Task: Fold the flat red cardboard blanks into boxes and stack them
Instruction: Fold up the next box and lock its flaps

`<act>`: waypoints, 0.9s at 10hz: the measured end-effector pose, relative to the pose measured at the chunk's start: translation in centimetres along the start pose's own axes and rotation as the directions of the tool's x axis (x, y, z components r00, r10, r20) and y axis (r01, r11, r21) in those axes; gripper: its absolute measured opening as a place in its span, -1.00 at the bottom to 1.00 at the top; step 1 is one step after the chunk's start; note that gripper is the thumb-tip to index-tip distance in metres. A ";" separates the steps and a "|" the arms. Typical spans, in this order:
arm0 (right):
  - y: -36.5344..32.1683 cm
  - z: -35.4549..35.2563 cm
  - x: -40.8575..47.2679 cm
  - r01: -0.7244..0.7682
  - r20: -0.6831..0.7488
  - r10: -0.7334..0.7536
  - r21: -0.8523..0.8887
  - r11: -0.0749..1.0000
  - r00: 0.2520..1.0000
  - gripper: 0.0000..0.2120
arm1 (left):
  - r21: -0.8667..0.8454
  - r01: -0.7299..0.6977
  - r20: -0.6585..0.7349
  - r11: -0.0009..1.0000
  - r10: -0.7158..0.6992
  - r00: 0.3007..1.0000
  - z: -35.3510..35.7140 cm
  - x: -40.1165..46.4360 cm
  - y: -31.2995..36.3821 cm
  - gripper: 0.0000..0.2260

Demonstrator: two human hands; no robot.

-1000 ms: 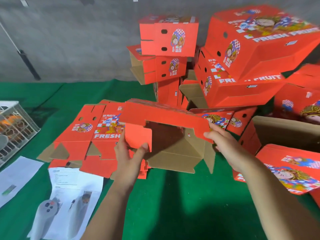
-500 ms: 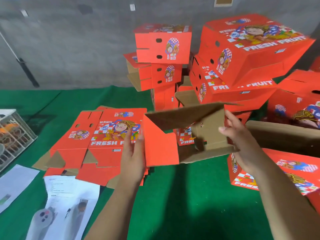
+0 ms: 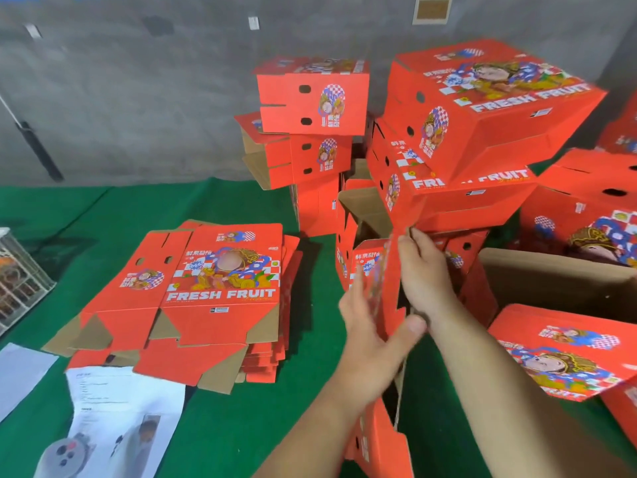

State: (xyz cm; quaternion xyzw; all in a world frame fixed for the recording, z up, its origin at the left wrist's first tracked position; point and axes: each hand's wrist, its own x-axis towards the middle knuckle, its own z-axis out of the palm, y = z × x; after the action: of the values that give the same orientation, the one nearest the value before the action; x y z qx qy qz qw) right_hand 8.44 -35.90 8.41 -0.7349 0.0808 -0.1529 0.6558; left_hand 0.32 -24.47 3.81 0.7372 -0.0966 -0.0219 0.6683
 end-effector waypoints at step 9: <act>0.9 1.0 -8.2 -0.264 0.503 0.262 -0.070 0.962 0.823 -0.48 | -0.333 0.129 -0.235 0.934 -0.215 0.948 -5.4 3.5 0.7 -0.60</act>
State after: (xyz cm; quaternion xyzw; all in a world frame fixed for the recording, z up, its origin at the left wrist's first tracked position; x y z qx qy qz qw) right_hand 1.14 -32.41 6.44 -0.7300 0.0055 0.1377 0.6694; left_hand 4.59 -19.83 5.39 0.6234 0.0647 0.0041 0.7792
